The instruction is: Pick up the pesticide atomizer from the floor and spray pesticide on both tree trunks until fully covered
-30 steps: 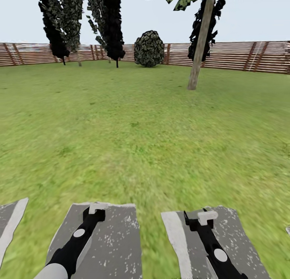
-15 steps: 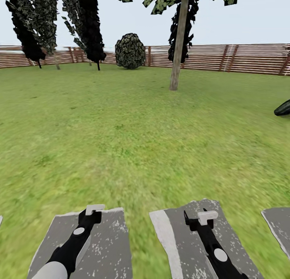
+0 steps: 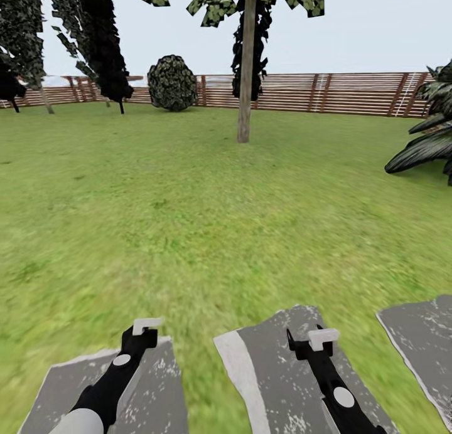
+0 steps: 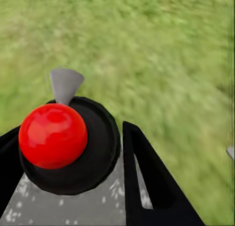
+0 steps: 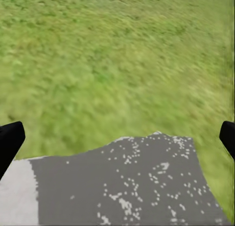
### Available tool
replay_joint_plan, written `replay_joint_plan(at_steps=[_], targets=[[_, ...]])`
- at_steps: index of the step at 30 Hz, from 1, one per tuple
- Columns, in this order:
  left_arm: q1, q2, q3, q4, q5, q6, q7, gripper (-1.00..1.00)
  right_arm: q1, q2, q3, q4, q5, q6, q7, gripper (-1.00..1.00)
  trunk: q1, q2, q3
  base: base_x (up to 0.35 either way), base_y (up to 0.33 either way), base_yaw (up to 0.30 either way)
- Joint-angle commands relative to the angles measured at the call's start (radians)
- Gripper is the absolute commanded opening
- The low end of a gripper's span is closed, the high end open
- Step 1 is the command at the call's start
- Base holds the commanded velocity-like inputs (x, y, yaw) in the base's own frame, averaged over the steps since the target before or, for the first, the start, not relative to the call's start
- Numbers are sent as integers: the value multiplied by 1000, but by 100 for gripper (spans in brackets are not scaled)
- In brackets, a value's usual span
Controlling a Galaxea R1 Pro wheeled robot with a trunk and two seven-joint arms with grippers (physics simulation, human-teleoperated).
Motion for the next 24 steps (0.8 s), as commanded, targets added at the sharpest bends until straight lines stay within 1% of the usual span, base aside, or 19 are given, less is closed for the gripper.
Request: replay_joint_plan(at_steps=[1,7,24], targets=[[0,0,2,0,-7,-3,2,-100,-1,1,-3,1,10,-3,0,100,0,0,0,316,0,-272],[-1,0,2,0,-7,-3,2,-100,-1,1,-2,2,10,-3,0,100,0,0,5,331,0,-268],[-2,-2,2,0,-7,-4,2,-100,-1,1,-2,7,10,-3,0,100,0,0,5,339,0,-11]])
